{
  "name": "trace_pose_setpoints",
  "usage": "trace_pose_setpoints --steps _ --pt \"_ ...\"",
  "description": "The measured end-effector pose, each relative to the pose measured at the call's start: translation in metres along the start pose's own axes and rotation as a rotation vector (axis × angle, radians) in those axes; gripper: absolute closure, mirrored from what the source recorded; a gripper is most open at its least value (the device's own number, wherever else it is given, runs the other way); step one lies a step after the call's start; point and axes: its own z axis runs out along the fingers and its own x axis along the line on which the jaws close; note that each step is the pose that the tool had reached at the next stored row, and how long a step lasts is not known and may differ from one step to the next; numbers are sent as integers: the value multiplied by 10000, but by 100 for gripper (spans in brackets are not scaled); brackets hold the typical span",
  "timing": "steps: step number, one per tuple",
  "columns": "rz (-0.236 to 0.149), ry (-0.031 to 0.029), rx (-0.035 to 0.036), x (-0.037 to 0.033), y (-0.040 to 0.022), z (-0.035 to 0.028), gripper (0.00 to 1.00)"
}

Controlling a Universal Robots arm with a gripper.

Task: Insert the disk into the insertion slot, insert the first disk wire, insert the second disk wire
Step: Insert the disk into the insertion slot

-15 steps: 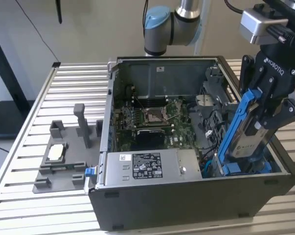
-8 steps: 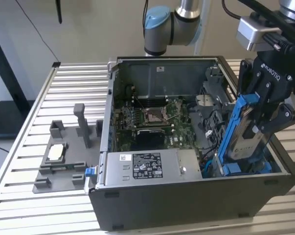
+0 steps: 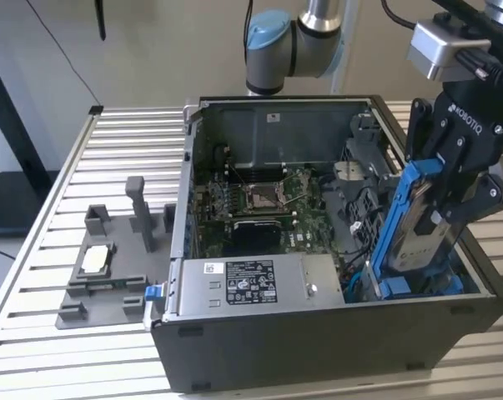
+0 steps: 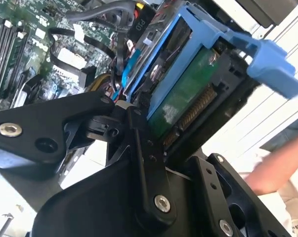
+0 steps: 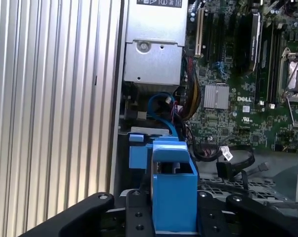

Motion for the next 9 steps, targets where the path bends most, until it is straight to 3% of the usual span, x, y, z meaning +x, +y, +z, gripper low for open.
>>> trace_pose_setpoints --steps 5,7,9 --pt "8 -12 -128 1 3 -150 67" --pt "10 -4 -290 2 -6 -161 67" --pt "9 -11 -364 2 -26 -163 67"
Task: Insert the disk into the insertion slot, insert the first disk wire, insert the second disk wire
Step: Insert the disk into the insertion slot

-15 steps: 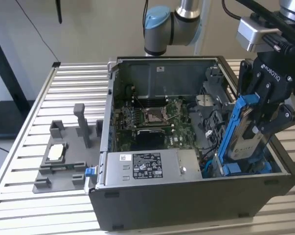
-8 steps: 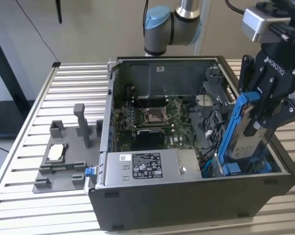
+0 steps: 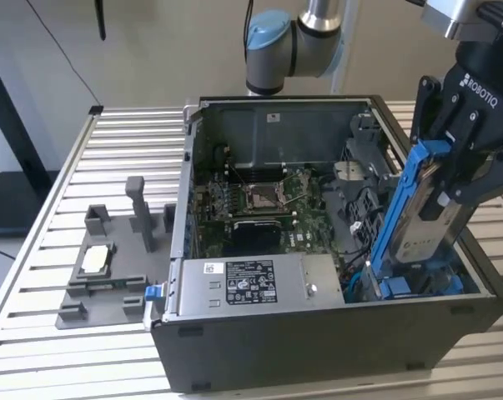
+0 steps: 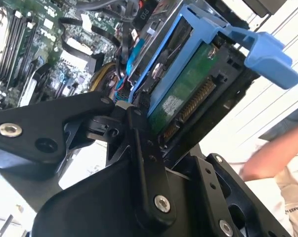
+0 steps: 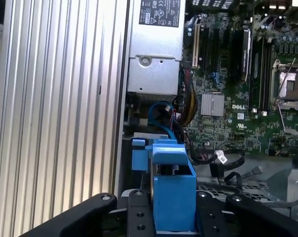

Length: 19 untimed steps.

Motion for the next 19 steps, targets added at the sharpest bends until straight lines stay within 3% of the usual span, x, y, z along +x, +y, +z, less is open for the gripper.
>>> trace_pose_setpoints --steps 2,5,16,18,19 --pt "6 -10 -10 2 -26 0 67" --pt "52 -76 -13 4 -39 17 67" --pt "161 -232 -85 9 -114 123 67" --pt "198 -243 -146 9 -119 139 67" --pt "202 -250 -259 10 -121 140 67"
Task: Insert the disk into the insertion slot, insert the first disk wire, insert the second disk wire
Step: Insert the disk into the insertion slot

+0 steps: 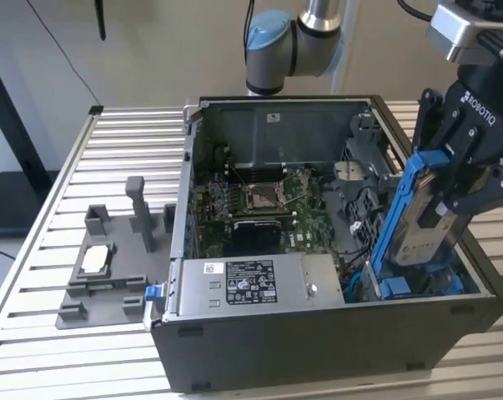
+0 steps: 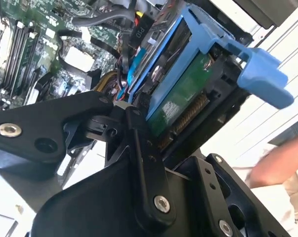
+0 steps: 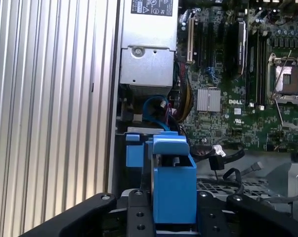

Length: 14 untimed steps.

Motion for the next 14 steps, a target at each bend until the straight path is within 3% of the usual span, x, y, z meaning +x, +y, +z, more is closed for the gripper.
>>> trace_pose_setpoints --steps 1,5,7,11,13,14 --pt "2 -4 -118 0 -3 -1 67" --pt "11 -10 -417 1 -23 -38 67" --pt "15 -18 -741 2 -63 -44 67" --pt "24 -34 -1241 5 -155 -60 67" --pt "26 -39 -1440 7 -190 -80 67" --pt "26 -42 -1473 7 -199 -83 67"
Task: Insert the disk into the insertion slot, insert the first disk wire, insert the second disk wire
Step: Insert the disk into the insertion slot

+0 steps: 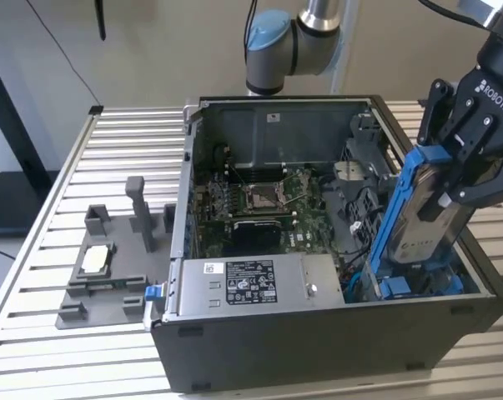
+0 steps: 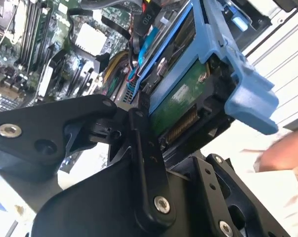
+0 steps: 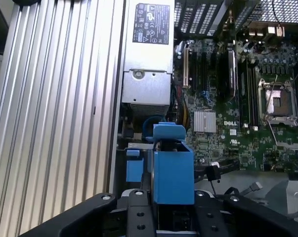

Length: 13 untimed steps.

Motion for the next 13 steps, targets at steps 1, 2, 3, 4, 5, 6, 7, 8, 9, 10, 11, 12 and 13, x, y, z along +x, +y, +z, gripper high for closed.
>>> trace_pose_setpoints --steps 1,2,3,4,5,6,7,8,9,10,11,12,13 --pt "0 -1 0 0 -1 0 67" --pt "0 -1 -1 0 -1 0 67" --pt "1 -1 -1 0 -1 0 67" --pt "1 -1 -1 0 -1 0 67" --pt "1 -1 -9 0 -3 -1 68" --pt "-1 -3 -42 1 -12 -6 68" --pt "-2 -12 -79 2 -24 -11 68" --pt "-2 -17 -90 5 -39 -16 68" --pt "-1 -17 -116 10 -58 -22 68" --pt "-2 -20 -144 14 -73 -25 68" --pt "-2 -18 -152 15 -79 -25 68" --pt "-1 -21 -160 15 -81 -21 68" --pt "-1 -22 -176 16 -85 -15 68"
